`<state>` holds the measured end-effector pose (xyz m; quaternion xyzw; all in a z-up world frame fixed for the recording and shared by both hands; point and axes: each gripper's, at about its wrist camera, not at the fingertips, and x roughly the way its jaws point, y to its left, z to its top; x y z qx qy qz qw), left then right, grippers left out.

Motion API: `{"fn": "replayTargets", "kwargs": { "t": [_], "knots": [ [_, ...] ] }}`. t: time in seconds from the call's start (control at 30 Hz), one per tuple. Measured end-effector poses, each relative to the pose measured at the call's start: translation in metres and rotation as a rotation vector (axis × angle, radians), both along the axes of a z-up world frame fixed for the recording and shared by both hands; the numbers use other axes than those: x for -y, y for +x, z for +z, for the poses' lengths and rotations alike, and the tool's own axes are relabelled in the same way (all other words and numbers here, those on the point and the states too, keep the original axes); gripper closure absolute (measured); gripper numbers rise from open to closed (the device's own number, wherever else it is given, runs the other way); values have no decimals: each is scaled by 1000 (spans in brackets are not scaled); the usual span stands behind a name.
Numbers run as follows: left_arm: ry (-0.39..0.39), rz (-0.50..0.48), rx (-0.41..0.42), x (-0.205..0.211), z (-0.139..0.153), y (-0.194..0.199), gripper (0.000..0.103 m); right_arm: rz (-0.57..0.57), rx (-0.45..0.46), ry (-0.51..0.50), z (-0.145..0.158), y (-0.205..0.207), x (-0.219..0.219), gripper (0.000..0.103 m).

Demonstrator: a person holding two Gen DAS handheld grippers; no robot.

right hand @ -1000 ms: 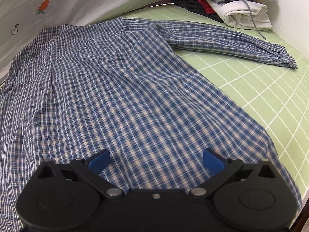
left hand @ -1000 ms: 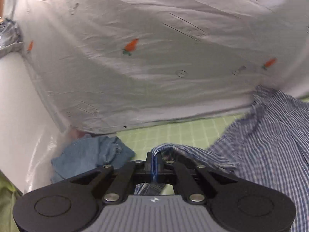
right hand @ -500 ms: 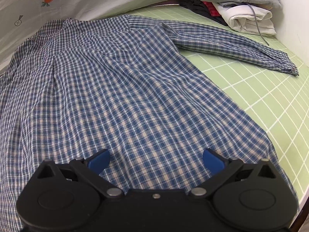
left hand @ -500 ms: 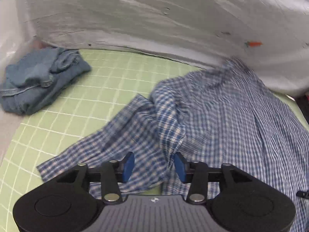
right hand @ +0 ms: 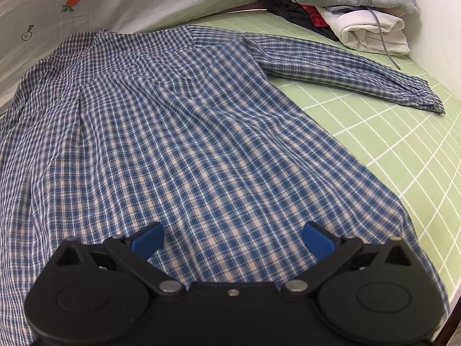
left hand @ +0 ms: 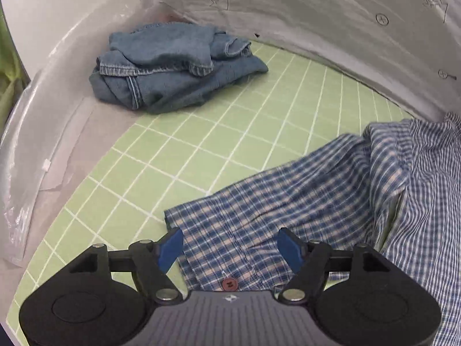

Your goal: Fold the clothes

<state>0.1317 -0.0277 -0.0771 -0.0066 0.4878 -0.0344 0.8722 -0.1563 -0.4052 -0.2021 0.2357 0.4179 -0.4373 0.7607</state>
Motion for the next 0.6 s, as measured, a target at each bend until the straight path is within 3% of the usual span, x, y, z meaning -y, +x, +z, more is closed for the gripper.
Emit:
{"fn": "replayTargets", "kwargs": {
  "t": [0.07,0.13,0.27,0.6],
  "knots": [
    [14,-6,-25,3,-10,-1,30,5,0,0,0,1,-1,0],
    [77,-10,-25,10,-16,-3,30,7,0,-1,0,2,-1,0],
    [170,-66,23,19,-17,-7,24,10,-1,0,0,3,-2,0],
    [362,-64,78,-6,-18,14,22,17,-3,1,1,2,-1,0]
  ]
}}
